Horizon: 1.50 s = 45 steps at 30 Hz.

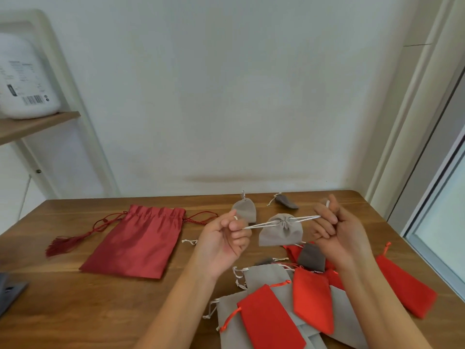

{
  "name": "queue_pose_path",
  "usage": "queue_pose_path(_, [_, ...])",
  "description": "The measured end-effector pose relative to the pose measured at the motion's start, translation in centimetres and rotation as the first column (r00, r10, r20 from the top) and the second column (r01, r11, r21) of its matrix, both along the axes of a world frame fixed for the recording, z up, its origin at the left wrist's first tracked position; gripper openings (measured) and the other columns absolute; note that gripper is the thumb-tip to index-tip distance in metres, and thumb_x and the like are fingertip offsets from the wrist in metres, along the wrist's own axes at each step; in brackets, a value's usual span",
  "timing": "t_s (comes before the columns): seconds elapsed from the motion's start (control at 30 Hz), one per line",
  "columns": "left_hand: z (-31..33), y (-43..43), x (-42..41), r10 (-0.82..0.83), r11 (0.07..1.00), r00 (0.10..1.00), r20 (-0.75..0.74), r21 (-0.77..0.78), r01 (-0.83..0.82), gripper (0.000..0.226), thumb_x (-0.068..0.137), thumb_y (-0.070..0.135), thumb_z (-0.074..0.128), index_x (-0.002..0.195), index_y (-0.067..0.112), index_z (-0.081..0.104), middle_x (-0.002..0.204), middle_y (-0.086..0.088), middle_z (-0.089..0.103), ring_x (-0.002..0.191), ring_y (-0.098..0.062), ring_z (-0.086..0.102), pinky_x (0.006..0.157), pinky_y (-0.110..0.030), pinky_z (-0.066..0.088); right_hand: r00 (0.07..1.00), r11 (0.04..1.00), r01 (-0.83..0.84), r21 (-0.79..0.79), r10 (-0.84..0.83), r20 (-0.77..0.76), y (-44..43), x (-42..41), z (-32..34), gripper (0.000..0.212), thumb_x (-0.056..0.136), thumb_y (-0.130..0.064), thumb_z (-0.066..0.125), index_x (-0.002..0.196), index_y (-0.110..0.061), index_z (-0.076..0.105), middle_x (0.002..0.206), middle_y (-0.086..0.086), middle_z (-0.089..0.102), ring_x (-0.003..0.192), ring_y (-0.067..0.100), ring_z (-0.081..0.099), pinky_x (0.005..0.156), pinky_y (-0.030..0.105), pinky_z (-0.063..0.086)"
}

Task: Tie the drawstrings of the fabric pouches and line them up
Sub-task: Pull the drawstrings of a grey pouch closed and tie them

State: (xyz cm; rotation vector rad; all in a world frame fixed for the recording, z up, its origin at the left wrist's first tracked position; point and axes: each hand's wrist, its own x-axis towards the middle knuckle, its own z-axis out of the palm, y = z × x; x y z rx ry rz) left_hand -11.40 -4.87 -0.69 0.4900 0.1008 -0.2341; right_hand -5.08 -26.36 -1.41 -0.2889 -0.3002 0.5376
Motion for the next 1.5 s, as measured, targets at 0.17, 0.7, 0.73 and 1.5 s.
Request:
queue_pose_path(0.17, [0.4, 0.7, -0.4, 0.063, 0.998, 0.996, 0.059, -0.012, -0.063, 0.041, 0.083, 0.014, 0.060, 0.045, 0.017, 0.045, 0.048, 0.004, 0.040, 0.040, -0.008, 0.037, 0.035, -0.017, 0.036, 0.975, 0.964, 0.206, -0.169, -0.218, -0.051, 0.8, -1.3, 1.0, 0.054, 0.028, -0.013, 0.099, 0.060, -0.017, 0.056, 0.049, -0.007, 0.033, 0.036, 0.004, 0.018, 0.030, 0.019, 0.024])
queue_pose_path(0.7, [0.1, 0.4, -0.2, 0.154, 0.906, 0.977, 0.150, 0.373, -0.200, 0.023, 0.080, 0.015, 0.055, 0.098, 0.003, 0.062, 0.056, 0.002, 0.053, 0.044, -0.005, 0.049, 0.039, -0.015, 0.044, 0.933, 0.802, 0.313, -0.508, -0.162, 0.320, 3.5, -3.3, 0.7, 0.025, 0.087, -0.036, 0.056, 0.077, -0.013, 0.055, 0.071, 0.002, 0.057, 0.059, 0.009, 0.046, 0.049, 0.017, 0.037])
queue_pose_path(0.73, [0.0, 0.2, -0.4, 0.109, 0.875, 0.982, 0.157, 0.454, -0.170, 0.028, 0.080, 0.012, 0.056, 0.107, 0.004, 0.061, 0.060, 0.002, 0.055, 0.042, -0.003, 0.045, 0.036, -0.013, 0.037, 0.919, 0.804, 0.308, -0.508, -0.115, 0.376, 3.4, -3.3, 0.6, 0.026, 0.086, -0.038, 0.063, 0.079, -0.013, 0.059, 0.075, 0.002, 0.059, 0.061, 0.009, 0.048, 0.052, 0.017, 0.039])
queue_pose_path(1.5, [-0.1, -1.7, -1.8, -0.167, 0.444, 0.945, 0.281, 0.877, -0.182, 0.025, 0.082, 0.026, 0.068, 0.077, 0.001, 0.072, 0.061, -0.012, 0.053, 0.049, -0.008, 0.035, 0.052, -0.020, 0.029, 0.812, 0.641, 0.494, -0.587, -0.098, 0.576, 4.3, -4.5, 1.0, 0.023, 0.078, -0.007, 0.066, 0.097, -0.006, 0.053, 0.087, 0.026, 0.071, 0.064, 0.027, 0.067, 0.063, 0.029, 0.056])
